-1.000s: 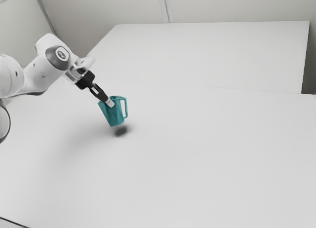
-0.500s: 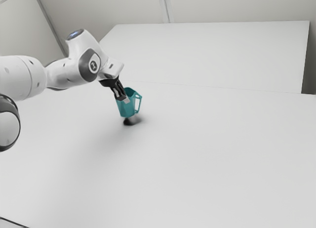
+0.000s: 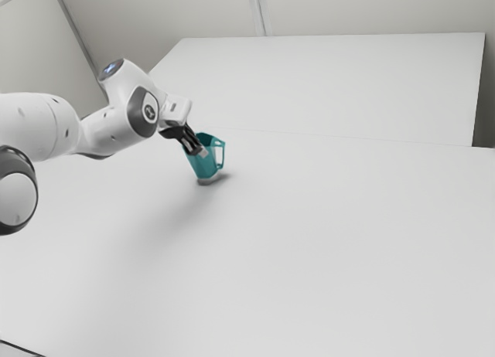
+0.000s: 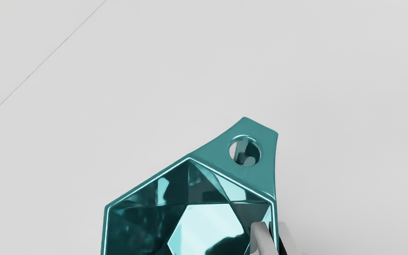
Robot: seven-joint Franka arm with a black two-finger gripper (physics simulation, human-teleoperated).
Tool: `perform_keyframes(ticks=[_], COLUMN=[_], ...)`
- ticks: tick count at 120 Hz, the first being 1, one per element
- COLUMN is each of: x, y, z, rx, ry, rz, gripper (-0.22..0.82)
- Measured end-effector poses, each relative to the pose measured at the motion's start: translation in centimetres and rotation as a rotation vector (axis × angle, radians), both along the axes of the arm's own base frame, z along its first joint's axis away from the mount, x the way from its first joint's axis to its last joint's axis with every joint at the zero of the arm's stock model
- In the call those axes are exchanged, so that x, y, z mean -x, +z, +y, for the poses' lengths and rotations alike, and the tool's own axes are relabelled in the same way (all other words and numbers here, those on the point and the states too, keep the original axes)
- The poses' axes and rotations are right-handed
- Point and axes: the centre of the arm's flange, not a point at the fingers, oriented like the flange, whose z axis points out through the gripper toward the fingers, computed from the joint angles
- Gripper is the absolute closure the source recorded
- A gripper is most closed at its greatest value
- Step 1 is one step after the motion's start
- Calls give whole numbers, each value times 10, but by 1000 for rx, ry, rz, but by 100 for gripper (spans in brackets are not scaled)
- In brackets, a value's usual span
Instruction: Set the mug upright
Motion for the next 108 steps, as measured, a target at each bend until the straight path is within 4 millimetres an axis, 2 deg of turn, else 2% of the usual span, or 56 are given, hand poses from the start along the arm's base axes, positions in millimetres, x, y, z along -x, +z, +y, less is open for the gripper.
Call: perform_keyframes(ticks=[10, 20, 41, 56, 72, 84, 97, 108], x=[-1, -2, -3, -1, 6, 16, 24, 43], y=[-13, -18, -4, 10, 30, 55, 93, 130], z=[0, 1, -1, -2, -3, 1, 10, 2], rx=[11, 15, -19, -31, -42, -63, -118, -176], ry=[7, 9, -26, -46, -77, -109, -147, -190], rz=[12, 14, -1, -8, 5, 40, 95, 139], gripper=[79, 78, 39, 22, 12, 7, 4, 3])
